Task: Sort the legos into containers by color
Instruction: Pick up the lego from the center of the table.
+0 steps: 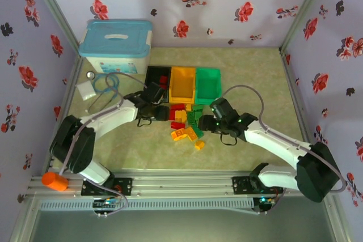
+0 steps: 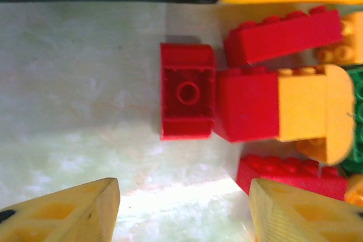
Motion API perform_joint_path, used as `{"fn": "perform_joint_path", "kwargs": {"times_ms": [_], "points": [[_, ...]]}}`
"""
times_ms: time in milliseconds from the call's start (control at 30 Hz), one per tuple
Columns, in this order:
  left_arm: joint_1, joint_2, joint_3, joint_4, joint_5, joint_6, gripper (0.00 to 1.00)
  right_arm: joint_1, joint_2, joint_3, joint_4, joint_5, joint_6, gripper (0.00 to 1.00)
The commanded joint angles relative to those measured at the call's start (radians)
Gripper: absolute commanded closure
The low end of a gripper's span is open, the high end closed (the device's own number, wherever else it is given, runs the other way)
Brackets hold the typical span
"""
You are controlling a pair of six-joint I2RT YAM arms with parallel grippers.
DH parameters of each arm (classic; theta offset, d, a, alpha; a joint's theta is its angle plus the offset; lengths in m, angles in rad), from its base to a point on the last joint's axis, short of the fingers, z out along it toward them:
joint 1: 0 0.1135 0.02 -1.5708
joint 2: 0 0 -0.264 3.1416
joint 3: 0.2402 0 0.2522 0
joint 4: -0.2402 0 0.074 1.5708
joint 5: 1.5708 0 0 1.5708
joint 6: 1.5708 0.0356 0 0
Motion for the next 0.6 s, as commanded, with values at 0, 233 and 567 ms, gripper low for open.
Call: {"fn": "perform_joint_path", "kwargs": {"times_ms": [0,233,567], "points": [[-0.012,-0.074,-0.062,0.083,0.030,-0.039,0.40,0.026,0.036,0.039,-0.081,0.046,-0.028,0.39],[-0.033,-0.191,-0.184,0.114,0.027,-0.036,0.41,0.054,0.112,0.072,-0.123,0.139,-0.026,0.45],[-0.044,-0.378,-0.326,0.161,0.023,-0.041,0.41,0.030,0.232,0.181,-0.234,0.277,-0.055,0.40]]}}
